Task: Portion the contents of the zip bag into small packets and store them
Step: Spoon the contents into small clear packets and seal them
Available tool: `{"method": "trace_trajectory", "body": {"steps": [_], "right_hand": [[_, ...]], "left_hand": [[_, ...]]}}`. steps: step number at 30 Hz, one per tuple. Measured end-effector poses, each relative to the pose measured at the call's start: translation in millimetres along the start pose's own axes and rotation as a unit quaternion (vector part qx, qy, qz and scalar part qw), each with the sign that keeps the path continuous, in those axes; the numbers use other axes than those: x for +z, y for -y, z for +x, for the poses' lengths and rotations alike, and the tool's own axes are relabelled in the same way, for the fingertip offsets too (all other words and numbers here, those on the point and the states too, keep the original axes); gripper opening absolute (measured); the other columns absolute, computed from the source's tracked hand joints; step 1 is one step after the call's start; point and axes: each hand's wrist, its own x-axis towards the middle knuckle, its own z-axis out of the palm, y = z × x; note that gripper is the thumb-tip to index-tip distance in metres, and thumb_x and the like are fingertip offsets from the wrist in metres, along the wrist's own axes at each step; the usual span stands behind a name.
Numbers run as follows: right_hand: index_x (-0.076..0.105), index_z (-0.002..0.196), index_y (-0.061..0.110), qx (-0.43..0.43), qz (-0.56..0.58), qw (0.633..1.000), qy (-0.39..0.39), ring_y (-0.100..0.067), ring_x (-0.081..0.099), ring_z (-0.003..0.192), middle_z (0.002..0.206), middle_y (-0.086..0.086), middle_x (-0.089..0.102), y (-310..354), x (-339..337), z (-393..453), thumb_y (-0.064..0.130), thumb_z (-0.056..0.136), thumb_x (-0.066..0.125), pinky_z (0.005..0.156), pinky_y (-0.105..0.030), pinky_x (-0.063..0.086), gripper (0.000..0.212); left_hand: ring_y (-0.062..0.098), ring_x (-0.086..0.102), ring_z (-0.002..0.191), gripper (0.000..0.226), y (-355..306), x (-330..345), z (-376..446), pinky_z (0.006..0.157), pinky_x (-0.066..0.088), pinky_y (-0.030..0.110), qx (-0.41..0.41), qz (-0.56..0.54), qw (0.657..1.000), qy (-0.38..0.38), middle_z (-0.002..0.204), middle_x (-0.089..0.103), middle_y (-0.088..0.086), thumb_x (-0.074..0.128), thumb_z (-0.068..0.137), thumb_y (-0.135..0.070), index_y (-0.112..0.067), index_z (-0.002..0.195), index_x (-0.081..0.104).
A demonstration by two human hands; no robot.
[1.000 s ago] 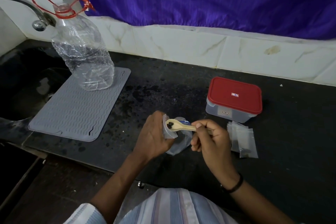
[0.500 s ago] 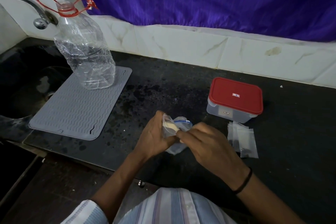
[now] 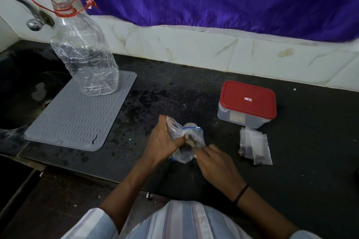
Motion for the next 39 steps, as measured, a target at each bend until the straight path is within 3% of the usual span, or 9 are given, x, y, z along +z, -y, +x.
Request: {"method": "trace_trajectory", "body": {"steps": [6,10,15,18,21,24,29,36,39], "right_hand": [[0.04,0.14,0.029,0.01,-0.03,0.993,0.115,-0.018,0.051,0.089,0.115,-0.001,0.05,1.4,20.6,-10.5,0.038,0.097,0.042,0.07,-0.032,0.047,0.044],[0.05,0.134,0.028,0.126,0.102,0.986,0.045,-0.011,0.05,0.102,0.124,0.003,0.046,3.6,10.7,-6.6,0.046,0.097,0.037,0.084,-0.031,0.05,0.042],[0.057,0.124,0.03,0.204,0.359,0.907,-0.078,-0.009,0.058,0.103,0.112,0.014,0.056,7.1,-21.9,22.9,0.047,0.094,0.048,0.084,-0.027,0.051,0.035],[0.061,0.118,0.03,0.24,0.405,0.881,-0.047,-0.006,0.06,0.1,0.107,0.014,0.061,10.9,-35.9,42.0,0.053,0.085,0.059,0.085,-0.025,0.052,0.04],[0.068,0.107,0.022,0.295,0.467,0.833,-0.026,-0.011,0.066,0.092,0.098,0.004,0.069,12.0,-39.2,52.3,0.037,0.09,0.066,0.082,-0.041,0.057,0.023],[0.069,0.092,0.019,0.314,0.508,0.799,-0.079,-0.018,0.069,0.084,0.088,-0.002,0.071,10.6,-39.6,54.6,0.021,0.096,0.061,0.076,-0.044,0.057,0.009],[0.061,0.097,0.02,0.35,0.55,0.741,-0.163,-0.026,0.067,0.085,0.094,-0.009,0.068,10.9,-33.3,56.4,0.029,0.101,0.051,0.068,-0.043,0.054,0.014],[0.056,0.098,0.019,0.309,0.463,0.801,-0.222,-0.017,0.06,0.075,0.085,-0.003,0.063,0.0,-34.3,59.4,0.034,0.099,0.046,0.067,-0.039,0.052,0.018],[0.056,0.099,0.018,0.282,0.436,0.83,-0.204,-0.013,0.06,0.072,0.082,0.002,0.062,-1.2,-32.9,53.5,0.031,0.1,0.048,0.065,-0.034,0.052,0.016]], "left_hand": [[-0.001,0.056,0.087,0.06,-7.0,3.4,8.3,0.063,0.04,0.014,-0.019,-0.002,1.0,0.021,0.098,0.055,-0.012,0.085,0.069,-0.042,-0.026,0.104,0.039],[-0.001,0.055,0.088,0.061,-7.8,2.1,9.8,0.064,0.04,0.016,-0.029,0.001,1.0,0.008,0.099,0.054,-0.013,0.085,0.069,-0.039,-0.027,0.105,0.037],[0.001,0.053,0.086,0.064,-20.0,7.3,7.5,0.061,0.036,0.015,-0.02,0.012,1.0,0.005,0.098,0.05,-0.014,0.08,0.069,-0.049,-0.027,0.106,0.034],[0.002,0.055,0.087,0.063,-33.3,15.0,5.3,0.061,0.036,0.013,0.001,0.012,1.0,0.02,0.1,0.05,-0.012,0.072,0.071,-0.059,-0.026,0.107,0.033],[0.003,0.056,0.089,0.061,-39.3,20.9,6.4,0.062,0.039,0.014,0.014,0.026,0.999,0.042,0.102,0.05,-0.01,0.074,0.075,-0.055,-0.026,0.108,0.032],[0.002,0.055,0.092,0.063,-39.9,23.3,5.8,0.064,0.044,0.016,0.022,0.026,0.998,0.053,0.101,0.048,-0.014,0.078,0.073,-0.052,-0.031,0.106,0.028],[0.002,0.057,0.084,0.063,-38.7,23.7,4.2,0.061,0.049,0.018,0.059,0.028,0.995,0.074,0.097,0.05,-0.016,0.082,0.072,-0.044,-0.028,0.106,0.031],[0.015,0.065,0.075,0.02,-50.1,29.2,1.8,0.063,0.054,0.03,0.092,-0.161,0.981,0.05,0.088,0.066,0.003,0.056,0.1,-0.031,-0.012,0.106,0.059],[0.031,0.067,0.078,0.028,-59.2,42.4,4.4,0.067,0.055,0.045,0.037,-0.233,0.972,0.017,0.086,0.068,0.014,0.048,0.103,-0.033,-0.01,0.101,0.063]]}}
